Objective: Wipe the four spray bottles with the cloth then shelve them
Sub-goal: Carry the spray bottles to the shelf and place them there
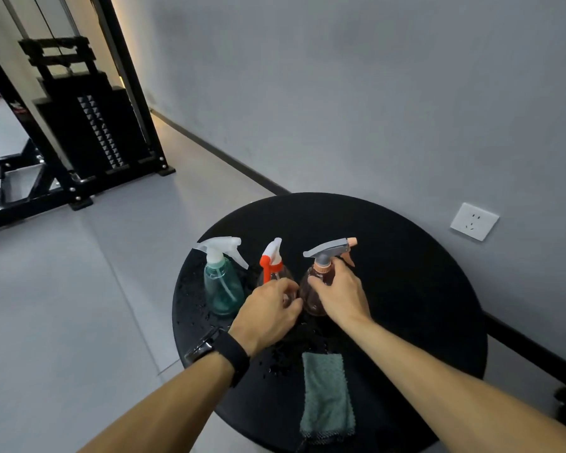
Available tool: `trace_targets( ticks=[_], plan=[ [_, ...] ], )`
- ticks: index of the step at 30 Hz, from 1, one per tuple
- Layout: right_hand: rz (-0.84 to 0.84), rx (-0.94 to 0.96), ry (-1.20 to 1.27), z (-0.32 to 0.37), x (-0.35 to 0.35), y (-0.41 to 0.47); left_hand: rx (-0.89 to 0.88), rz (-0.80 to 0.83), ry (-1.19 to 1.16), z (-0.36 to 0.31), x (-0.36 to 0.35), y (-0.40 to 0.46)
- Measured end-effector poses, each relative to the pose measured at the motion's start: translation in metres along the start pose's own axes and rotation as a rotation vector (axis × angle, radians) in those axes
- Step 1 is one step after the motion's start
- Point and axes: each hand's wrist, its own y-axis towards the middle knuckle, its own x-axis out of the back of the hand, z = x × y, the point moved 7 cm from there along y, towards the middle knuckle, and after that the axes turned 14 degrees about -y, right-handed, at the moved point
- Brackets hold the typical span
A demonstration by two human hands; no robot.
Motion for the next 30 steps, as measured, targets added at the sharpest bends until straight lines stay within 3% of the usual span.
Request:
trace_targets(
  ticks=[14, 30],
  plan=[
    [-0.092, -0.028, 0.018, 0.001, 0.017, 0.002, -0.012, 0.01, 0.016, -0.008, 0.005, -0.001],
    [-0.22, 0.065, -0.033, -0.003, 0.157, -0.068, -0.178, 0.013, 0.027, -0.127, 0.017, -0.029]
  ],
)
